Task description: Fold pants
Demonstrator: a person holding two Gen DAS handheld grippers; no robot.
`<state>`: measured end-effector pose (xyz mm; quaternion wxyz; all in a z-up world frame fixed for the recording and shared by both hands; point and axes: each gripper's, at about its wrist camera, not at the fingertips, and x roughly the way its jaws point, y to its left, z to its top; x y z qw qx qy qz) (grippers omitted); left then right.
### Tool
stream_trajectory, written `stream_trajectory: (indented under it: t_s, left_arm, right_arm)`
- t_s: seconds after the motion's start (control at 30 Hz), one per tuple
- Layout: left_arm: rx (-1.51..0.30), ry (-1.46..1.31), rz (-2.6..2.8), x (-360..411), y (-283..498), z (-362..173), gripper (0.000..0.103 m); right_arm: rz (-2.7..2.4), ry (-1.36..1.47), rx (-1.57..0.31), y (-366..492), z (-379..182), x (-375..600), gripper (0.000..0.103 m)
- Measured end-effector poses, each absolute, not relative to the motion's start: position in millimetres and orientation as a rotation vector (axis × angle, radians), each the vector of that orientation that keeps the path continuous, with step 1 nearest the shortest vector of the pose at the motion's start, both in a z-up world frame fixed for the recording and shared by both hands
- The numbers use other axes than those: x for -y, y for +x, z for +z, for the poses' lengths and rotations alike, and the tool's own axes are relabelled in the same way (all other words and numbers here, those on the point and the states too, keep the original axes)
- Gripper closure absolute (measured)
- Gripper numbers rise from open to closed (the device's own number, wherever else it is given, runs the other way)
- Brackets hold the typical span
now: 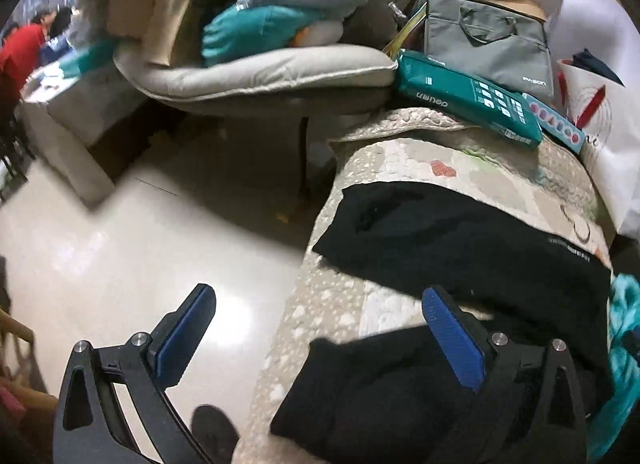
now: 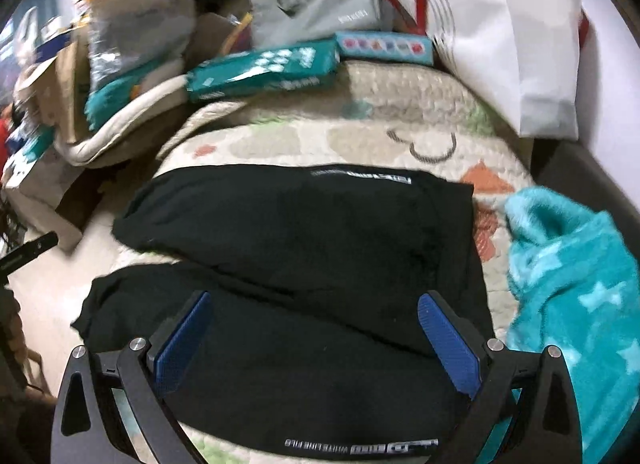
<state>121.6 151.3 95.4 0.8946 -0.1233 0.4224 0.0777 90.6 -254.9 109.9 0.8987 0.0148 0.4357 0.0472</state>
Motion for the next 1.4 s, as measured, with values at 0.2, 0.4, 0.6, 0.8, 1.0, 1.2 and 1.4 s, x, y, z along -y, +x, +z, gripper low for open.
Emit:
stream_trajectory:
  t_s: [0.2, 0.4, 0.6, 0.8, 1.0, 1.2, 1.4]
  left_arm:
    - [-0.931, -0.306, 0.081, -160.8, 186.8, 70.0, 0.0]
    - [-0.98, -0.336, -0.015, -167.1, 254.9, 46.3, 0.0]
    - [-0.983, -0.254, -0.083, -157.1, 302.4, 38.3, 0.0]
    - [-1.015, -0.232, -0.123, -157.2, 334.1, 17.8, 0.0]
    - [-1.059, -0.129, -0.207, -133.2, 343.0, 1.3, 0.0]
    - [-1.056, -0.16, -0.267, -124.9, 338.2, 9.3, 0.048]
    - [-1.033, -0.069, -0.29, -106.4, 325.2, 27.9, 0.086]
  right_arm:
    - [0.074, 0.079, -0.941, 134.8, 92.2, 279.1, 0.0]
    - [0.119, 0.041, -0.948, 185.5, 90.7, 288.2, 0.0]
    - [0.151, -0.145, -0.975, 244.8, 80.1, 282.6, 0.002]
    - [0.234, -0.19, -1.026, 293.4, 61.2, 281.2, 0.008]
    - [0.302, -0.208, -1.11, 319.8, 28.7, 280.6, 0.013]
    - [0.327, -0.207, -1.121, 329.0, 17.5, 277.7, 0.012]
    - [0.396, -0.173, -1.126, 321.1, 21.1, 269.7, 0.064]
